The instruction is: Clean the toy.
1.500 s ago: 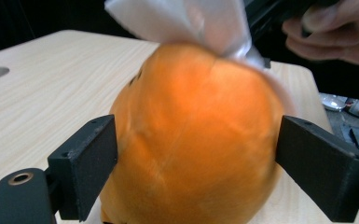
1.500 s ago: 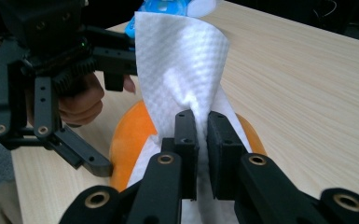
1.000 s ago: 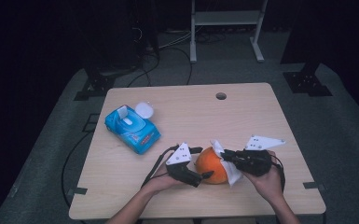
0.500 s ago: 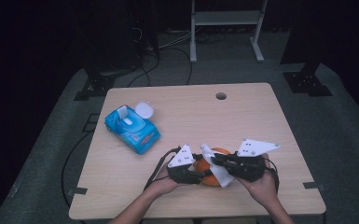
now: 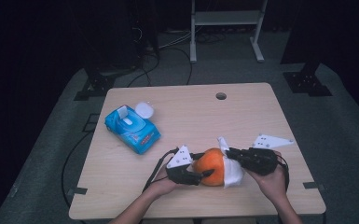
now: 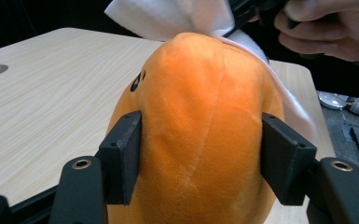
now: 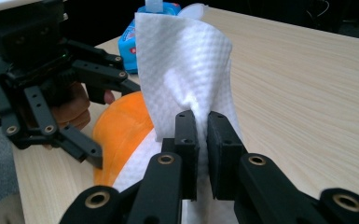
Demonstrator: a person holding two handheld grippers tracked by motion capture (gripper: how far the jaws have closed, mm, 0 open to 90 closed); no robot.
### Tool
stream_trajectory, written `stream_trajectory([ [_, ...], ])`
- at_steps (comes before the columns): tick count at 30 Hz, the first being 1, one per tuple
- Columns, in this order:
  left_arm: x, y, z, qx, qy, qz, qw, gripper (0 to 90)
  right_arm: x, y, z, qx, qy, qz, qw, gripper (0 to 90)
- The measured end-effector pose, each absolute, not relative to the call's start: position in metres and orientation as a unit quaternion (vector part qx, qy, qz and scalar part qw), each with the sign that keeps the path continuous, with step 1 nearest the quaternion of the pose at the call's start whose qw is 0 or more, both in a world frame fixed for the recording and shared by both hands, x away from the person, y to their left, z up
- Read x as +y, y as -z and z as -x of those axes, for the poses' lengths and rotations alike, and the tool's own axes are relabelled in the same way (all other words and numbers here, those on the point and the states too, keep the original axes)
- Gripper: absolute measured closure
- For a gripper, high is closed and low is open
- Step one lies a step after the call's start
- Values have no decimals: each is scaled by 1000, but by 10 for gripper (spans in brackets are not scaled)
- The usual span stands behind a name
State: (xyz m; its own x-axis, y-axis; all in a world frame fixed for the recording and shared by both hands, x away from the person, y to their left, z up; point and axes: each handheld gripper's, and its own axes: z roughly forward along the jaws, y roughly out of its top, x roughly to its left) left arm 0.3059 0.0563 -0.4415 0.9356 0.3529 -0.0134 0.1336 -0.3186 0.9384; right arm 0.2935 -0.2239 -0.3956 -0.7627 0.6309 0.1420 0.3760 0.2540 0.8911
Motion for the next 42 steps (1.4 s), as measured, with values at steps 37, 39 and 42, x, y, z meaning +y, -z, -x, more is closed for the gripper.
stream_trajectory([
  [37,47,444,-297,129,-105,-815,555,355,-206,381,-285,799,-510,-293,123,826],
  [39,46,444,-295,128,-105,-814,557,355,-203,381,-285,803,-504,-292,126,826],
  [42,43,445,-294,125,-107,-815,555,353,-211,391,-294,804,-493,-307,124,827],
])
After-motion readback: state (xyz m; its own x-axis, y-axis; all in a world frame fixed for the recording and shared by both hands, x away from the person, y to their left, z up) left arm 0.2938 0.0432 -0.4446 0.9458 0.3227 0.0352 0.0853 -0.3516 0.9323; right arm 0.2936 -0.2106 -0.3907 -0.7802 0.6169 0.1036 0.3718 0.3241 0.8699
